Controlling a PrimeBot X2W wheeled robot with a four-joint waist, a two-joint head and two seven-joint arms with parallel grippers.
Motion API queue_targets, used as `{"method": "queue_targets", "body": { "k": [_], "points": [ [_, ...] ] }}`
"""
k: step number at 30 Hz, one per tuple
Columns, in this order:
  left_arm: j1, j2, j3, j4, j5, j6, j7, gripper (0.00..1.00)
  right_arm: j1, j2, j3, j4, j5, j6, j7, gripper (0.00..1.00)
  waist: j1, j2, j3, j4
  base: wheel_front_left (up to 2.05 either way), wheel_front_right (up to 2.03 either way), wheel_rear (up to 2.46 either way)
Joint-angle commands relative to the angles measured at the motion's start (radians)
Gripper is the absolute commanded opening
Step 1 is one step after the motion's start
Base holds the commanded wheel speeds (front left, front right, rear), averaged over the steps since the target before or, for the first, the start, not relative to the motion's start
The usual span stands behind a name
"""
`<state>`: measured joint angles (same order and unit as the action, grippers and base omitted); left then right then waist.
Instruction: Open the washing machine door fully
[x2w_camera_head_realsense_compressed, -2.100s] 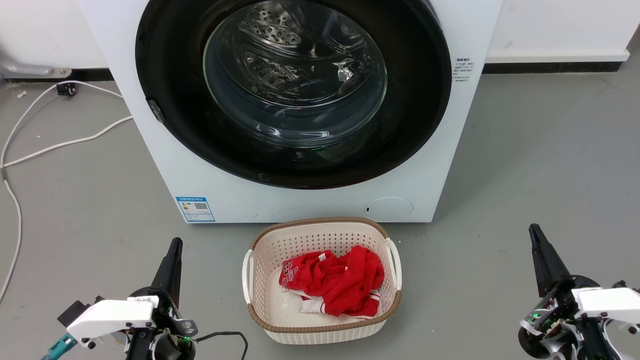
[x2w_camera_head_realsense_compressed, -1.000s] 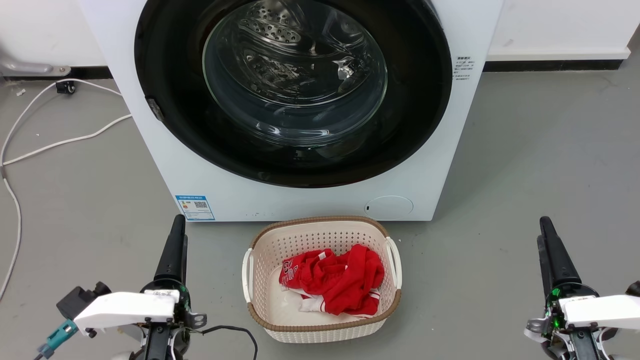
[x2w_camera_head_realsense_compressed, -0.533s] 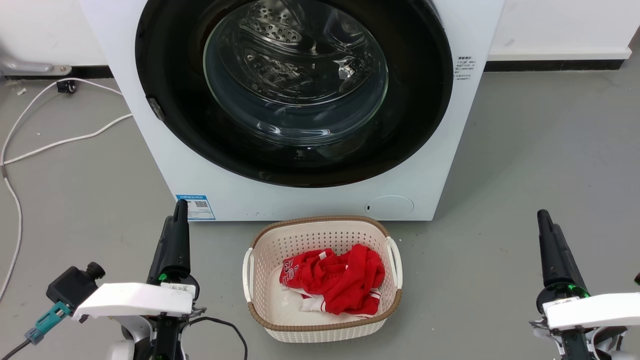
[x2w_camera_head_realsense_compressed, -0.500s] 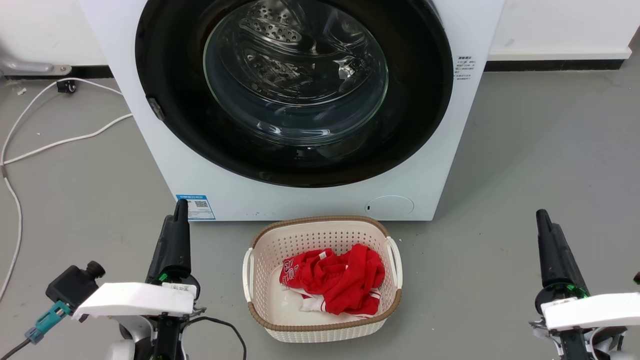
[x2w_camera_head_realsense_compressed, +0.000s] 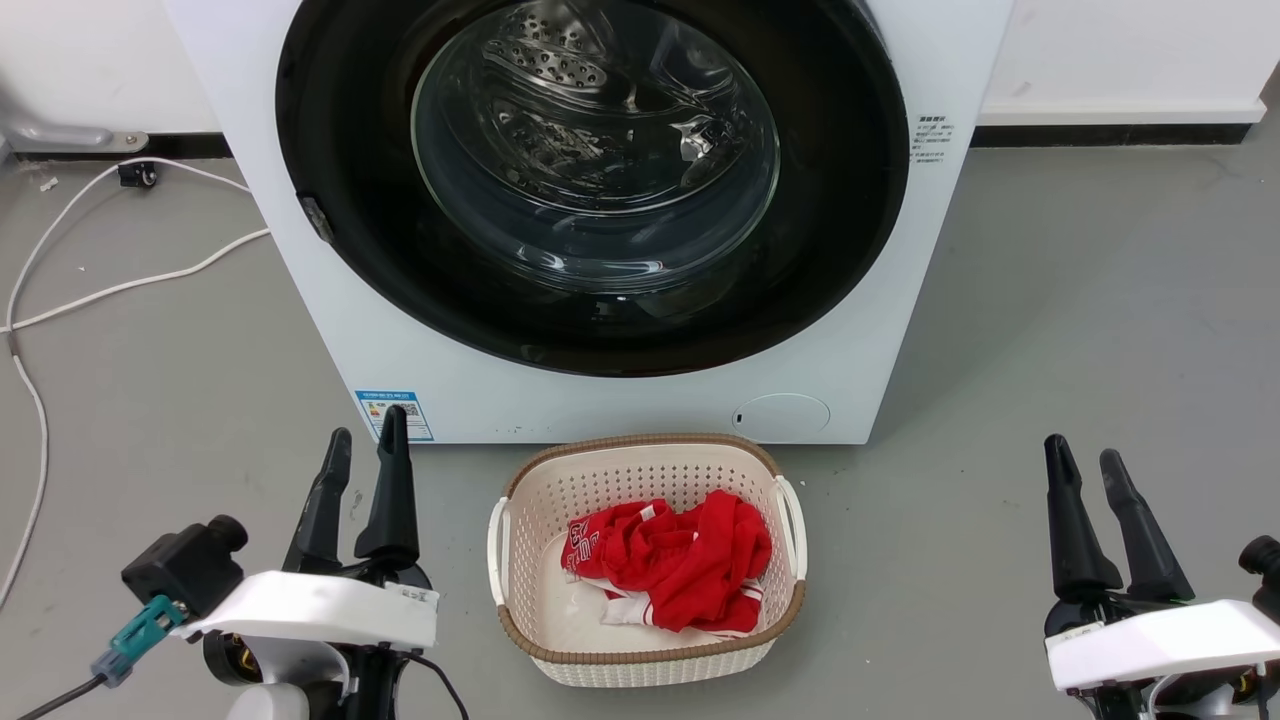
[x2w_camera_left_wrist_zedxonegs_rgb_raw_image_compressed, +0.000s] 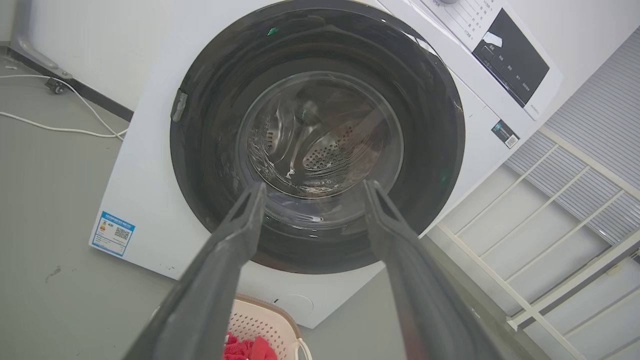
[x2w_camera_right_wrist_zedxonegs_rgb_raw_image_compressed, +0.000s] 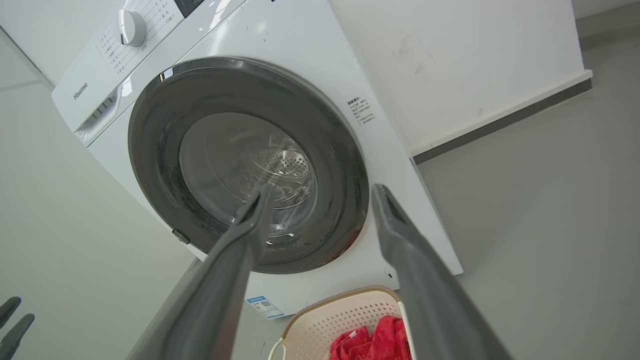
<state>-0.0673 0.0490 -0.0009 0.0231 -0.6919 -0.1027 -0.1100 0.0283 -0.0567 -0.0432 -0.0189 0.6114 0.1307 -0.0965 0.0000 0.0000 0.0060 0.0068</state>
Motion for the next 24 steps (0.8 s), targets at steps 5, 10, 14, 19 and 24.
{"method": "queue_targets", "body": {
  "k": [5,10,14,19,24],
  "points": [
    [0.006,0.008,-0.018,-0.020,0.119,0.005,-0.022,1.00,0.012,0.001,0.004,-0.045,-0.107,0.000,0.001,1.00,0.0000,0.0000,-0.001,0.000,0.00,0.00,0.00],
    [0.012,0.015,-0.033,-0.022,0.191,0.016,-0.036,1.00,0.020,0.002,0.004,-0.060,-0.183,0.000,0.006,1.00,0.0000,0.0000,0.000,-0.001,0.00,0.00,0.00],
    [0.012,0.020,-0.043,-0.026,0.229,0.022,-0.044,1.00,0.027,0.002,0.006,-0.068,-0.232,0.000,0.011,1.00,0.0000,0.0000,0.000,-0.001,0.00,0.00,0.00],
    [0.018,0.031,-0.058,-0.027,0.290,0.036,-0.056,1.00,0.034,0.003,0.007,-0.079,-0.301,0.000,0.015,1.00,0.0000,0.0000,0.000,0.001,0.00,0.00,0.00],
    [0.023,0.042,-0.076,-0.026,0.344,0.051,-0.069,1.00,0.044,0.004,0.002,-0.092,-0.354,0.000,0.019,1.00,0.0000,0.0000,0.000,0.003,0.00,0.00,0.00]
  ]
}}
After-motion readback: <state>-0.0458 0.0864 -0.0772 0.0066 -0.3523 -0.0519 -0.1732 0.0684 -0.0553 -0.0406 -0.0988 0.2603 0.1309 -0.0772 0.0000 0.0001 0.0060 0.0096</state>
